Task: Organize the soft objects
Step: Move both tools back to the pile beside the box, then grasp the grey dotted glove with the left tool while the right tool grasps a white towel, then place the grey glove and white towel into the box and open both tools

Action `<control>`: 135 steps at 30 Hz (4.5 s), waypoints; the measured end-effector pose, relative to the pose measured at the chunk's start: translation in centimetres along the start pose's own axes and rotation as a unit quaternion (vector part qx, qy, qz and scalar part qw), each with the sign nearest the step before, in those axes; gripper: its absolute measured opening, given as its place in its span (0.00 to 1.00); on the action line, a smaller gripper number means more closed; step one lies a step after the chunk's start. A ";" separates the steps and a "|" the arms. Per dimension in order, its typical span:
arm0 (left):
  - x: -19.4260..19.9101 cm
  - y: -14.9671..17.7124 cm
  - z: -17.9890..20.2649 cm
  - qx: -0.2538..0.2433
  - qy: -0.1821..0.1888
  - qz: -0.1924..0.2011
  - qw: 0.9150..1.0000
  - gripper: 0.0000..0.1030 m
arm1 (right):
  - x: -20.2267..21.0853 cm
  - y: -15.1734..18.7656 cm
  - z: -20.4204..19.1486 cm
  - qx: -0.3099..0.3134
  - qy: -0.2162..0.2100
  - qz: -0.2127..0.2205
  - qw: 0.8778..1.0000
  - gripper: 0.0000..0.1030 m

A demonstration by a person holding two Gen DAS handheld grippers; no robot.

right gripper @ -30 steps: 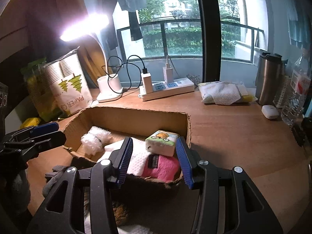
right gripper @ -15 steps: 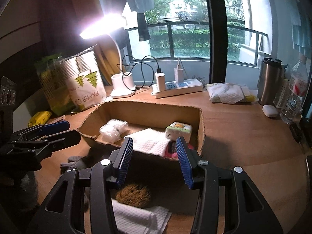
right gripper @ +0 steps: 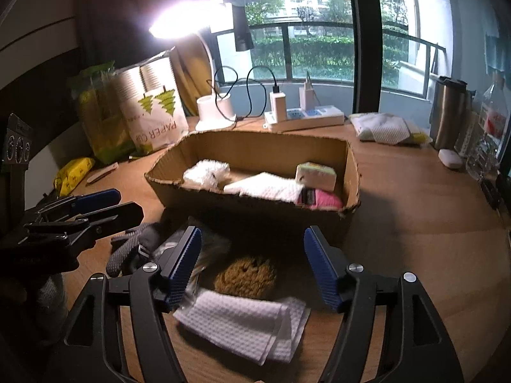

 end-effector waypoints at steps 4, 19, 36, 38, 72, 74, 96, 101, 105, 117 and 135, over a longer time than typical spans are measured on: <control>0.0 1.2 -0.7 0.006 -0.005 -0.009 1.000 0.78 | -0.1 1.1 -0.6 0.007 0.002 -0.009 1.000 0.68; -0.3 5.3 -3.7 0.030 -0.041 -0.043 0.998 0.79 | -1.6 5.6 -2.2 0.016 0.000 -0.059 0.998 0.68; -2.0 6.2 -5.0 0.022 -0.081 -0.073 0.994 0.78 | -2.6 7.6 -2.1 0.059 0.017 -0.074 0.995 0.50; -2.2 6.2 -4.9 0.017 -0.084 -0.074 0.994 0.78 | -2.5 7.5 -1.8 0.056 0.019 -0.072 0.996 0.41; 3.2 1.9 -3.2 0.002 -0.054 0.001 0.999 0.25 | 3.2 2.6 1.8 0.023 0.010 0.001 1.000 0.16; 3.4 1.5 -3.0 0.002 -0.053 0.006 0.999 0.25 | 3.4 2.2 1.8 0.024 0.008 0.006 1.000 0.16; 3.5 -2.9 -1.7 -0.002 -0.059 0.043 0.997 0.26 | 3.3 -1.2 2.9 0.025 -0.010 0.037 0.999 0.16; 2.8 -3.9 -1.4 -0.006 -0.061 0.046 0.997 0.26 | 3.1 -1.9 3.4 0.024 -0.009 0.043 0.999 0.16; 2.1 -4.5 -1.2 -0.009 -0.060 0.046 0.997 0.26 | 2.8 -2.5 4.0 0.023 -0.008 0.047 0.999 0.16; -0.8 -6.3 -0.2 -0.019 -0.051 0.039 0.998 0.26 | 1.3 -4.1 5.3 0.018 -0.009 0.052 0.998 0.16; -7.1 -7.1 0.1 -0.020 -0.032 0.000 0.999 0.26 | -1.8 -5.8 5.8 0.016 -0.024 0.049 0.998 0.16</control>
Point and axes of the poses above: each gripper's, at about its wrist camera, not at the fingertips, and x roughly against the way its jaws point, z to its right, y to its underside, the point moved 5 cm from there along -x, roughly the way its jaws point, and after that the axes turned 6 degrees about y, right-handed, at the moved point
